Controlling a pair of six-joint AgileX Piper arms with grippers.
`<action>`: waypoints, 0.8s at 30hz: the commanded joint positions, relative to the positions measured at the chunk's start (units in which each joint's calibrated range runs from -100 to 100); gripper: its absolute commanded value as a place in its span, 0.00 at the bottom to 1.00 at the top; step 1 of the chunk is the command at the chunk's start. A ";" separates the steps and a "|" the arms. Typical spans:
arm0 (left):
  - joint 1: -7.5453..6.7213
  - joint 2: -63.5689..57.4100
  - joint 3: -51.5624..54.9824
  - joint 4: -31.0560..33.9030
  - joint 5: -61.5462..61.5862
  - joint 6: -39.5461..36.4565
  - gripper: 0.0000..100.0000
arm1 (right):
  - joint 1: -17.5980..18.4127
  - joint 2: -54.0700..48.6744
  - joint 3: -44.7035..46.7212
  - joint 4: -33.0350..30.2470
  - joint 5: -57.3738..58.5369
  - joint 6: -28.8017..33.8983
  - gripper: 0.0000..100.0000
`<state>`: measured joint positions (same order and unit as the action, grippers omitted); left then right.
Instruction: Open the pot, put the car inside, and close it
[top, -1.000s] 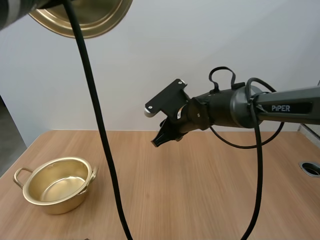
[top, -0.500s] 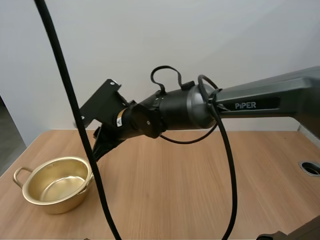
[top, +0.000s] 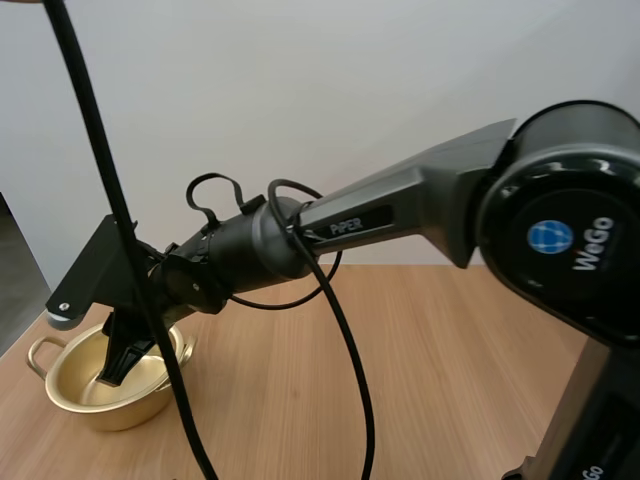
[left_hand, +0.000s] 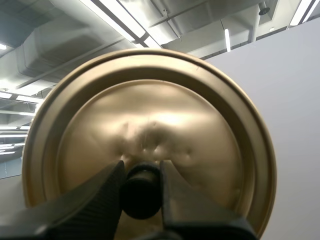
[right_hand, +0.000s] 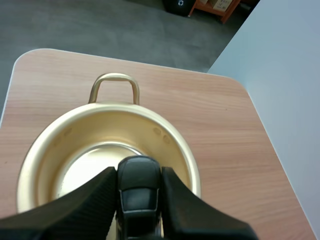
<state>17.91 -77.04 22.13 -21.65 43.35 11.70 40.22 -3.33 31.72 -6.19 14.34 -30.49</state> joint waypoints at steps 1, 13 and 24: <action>0.04 0.01 0.01 4.17 0.52 -0.01 0.00 | 0.03 6.12 -3.72 -0.03 -3.50 -0.07 0.00; 0.04 0.01 0.01 9.42 0.69 -0.01 0.00 | 0.03 15.53 -9.66 -0.03 -4.46 -1.86 0.00; 0.04 0.01 0.01 9.55 2.82 -0.01 0.00 | 0.03 17.96 -9.66 0.09 -4.28 -3.45 0.00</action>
<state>17.91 -77.04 22.13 -12.18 45.64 11.70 40.22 14.57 22.08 -6.19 9.78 -33.97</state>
